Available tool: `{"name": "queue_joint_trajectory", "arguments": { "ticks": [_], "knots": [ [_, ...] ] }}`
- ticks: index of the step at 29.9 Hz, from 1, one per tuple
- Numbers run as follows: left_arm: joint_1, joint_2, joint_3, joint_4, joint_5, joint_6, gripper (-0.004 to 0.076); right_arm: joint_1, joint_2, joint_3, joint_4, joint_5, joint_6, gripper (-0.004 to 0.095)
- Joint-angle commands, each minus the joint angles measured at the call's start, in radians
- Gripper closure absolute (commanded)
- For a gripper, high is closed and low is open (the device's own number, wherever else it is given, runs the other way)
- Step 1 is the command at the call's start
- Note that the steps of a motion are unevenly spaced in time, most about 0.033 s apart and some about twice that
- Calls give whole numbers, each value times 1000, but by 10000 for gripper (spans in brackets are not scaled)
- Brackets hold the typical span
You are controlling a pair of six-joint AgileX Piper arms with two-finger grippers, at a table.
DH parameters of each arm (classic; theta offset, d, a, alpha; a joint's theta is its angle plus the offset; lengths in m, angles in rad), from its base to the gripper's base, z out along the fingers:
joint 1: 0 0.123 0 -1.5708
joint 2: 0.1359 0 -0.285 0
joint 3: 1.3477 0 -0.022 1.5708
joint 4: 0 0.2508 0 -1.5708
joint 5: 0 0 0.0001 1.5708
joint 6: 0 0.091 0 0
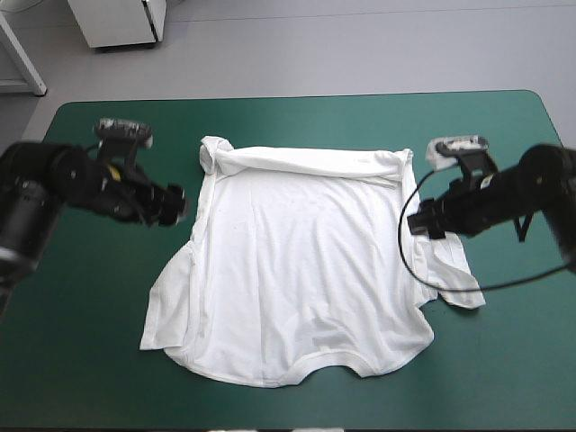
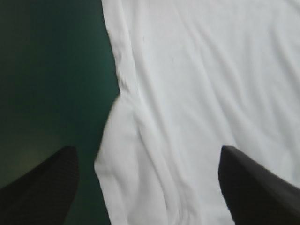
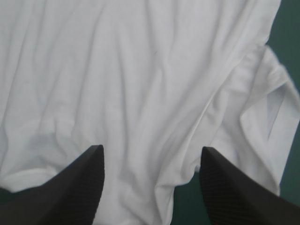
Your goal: Fold the cloth
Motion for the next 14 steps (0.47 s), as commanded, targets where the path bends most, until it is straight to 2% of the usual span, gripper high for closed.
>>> {"name": "queue_joint_trajectory", "arguments": {
  "ticks": [1,6,14],
  "knots": [
    [-1,-158,230,-9,42,-14,143,74,-170,135,-12,-66,46,351],
    [-1,-183,471,-9,38,-10,142,84,-249,261,-70,-21,90,351],
    [-1,-112,552,43,-11,8,142,84,-257,327,-92,-33,90,351]
  ]
}}
